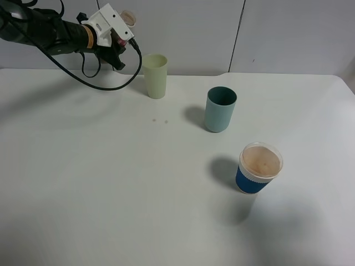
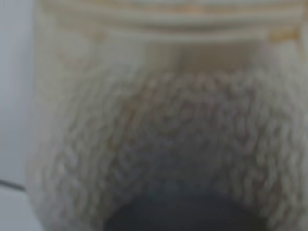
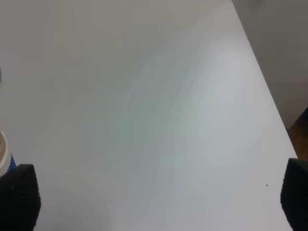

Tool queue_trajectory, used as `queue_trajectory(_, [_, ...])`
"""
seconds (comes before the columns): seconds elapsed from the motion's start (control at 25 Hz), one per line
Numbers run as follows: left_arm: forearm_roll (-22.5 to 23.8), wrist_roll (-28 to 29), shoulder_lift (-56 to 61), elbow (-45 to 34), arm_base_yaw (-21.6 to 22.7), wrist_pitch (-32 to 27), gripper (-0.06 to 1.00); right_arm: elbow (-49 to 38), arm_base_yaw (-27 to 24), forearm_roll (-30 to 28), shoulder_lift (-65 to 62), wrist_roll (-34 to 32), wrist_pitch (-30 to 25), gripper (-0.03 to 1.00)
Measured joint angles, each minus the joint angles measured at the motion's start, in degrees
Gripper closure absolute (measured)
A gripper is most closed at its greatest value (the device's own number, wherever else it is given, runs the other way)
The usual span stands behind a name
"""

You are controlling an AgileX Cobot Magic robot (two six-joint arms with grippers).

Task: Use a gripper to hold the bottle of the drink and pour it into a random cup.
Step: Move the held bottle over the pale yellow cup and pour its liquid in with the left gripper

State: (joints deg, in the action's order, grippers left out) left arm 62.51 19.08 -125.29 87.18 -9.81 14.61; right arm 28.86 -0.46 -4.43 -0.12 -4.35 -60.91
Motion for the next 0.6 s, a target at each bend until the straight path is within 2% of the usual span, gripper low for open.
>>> queue_trajectory(0.32, [2.8,0.2,-0.6,1.6,-1.9,-2.4,0.60,0.0,0.0,0.0,0.0,0.0,0.0,-0.03])
queue_trajectory(0.6, [5.3,0.3,-2.8,6.1,-3.6,-4.0,0.60,0.0,0.0,0.0,0.0,0.0,0.0,-0.03])
